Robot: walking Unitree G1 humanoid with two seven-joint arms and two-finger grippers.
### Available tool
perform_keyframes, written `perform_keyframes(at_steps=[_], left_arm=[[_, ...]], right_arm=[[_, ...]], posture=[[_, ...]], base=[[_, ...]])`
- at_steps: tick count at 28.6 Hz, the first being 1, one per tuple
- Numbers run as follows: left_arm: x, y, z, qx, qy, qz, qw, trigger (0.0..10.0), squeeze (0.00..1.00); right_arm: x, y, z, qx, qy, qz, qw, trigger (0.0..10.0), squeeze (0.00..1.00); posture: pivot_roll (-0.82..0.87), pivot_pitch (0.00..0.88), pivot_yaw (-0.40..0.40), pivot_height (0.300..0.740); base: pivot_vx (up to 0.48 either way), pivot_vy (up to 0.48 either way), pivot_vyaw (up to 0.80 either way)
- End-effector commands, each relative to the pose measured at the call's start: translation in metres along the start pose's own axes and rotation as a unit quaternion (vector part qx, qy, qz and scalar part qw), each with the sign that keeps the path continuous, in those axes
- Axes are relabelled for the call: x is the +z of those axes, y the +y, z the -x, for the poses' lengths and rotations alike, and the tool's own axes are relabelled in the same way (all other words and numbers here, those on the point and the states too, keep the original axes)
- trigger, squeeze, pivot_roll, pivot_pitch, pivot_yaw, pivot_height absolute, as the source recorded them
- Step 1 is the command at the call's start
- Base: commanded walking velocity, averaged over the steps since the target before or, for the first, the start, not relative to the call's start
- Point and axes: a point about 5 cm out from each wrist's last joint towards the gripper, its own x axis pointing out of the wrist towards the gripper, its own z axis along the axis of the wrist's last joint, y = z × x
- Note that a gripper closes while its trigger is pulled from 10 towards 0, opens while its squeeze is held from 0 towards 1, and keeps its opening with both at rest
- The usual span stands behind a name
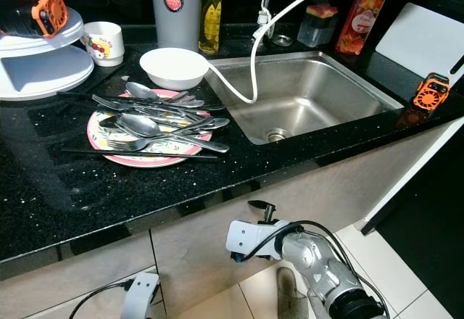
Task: Kitchen organization
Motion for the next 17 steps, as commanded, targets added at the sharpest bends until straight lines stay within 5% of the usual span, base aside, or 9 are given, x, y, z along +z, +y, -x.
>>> perform_keyframes(at_steps=[1, 13, 17], left_arm=[[-0.0044, -0.0003, 0.0004, -0.004, 0.008, -0.002, 1.0, 10.0, 0.0], [-0.0031, 0.0048, 0.0021, -0.006, 0.009, -0.015, 1.0, 10.0, 0.0], [-0.0057, 0.007, 0.0032, -0.006, 0.011, -0.015, 1.0, 10.0, 0.0]], right_arm=[[0.0002, 0.0005, 0.0008, -0.005, 0.005, 0.008, 1.0, 10.0, 0.0], [0.0057, 0.0023, -0.0013, -0.012, 0.019, 0.003, 1.0, 10.0, 0.0], [0.0051, -0.0013, 0.0055, -0.057, 0.014, -0.024, 0.998, 10.0, 0.0]], posture=[[-0.14, 0.023, -0.105, 0.74], [-0.12, 0.04, -0.087, 0.74], [-0.11, 0.05, -0.083, 0.74]], base=[[0.0, 0.0, 0.0], [0.0, 0.0, 0.0], [0.0, 0.0, 0.0]])
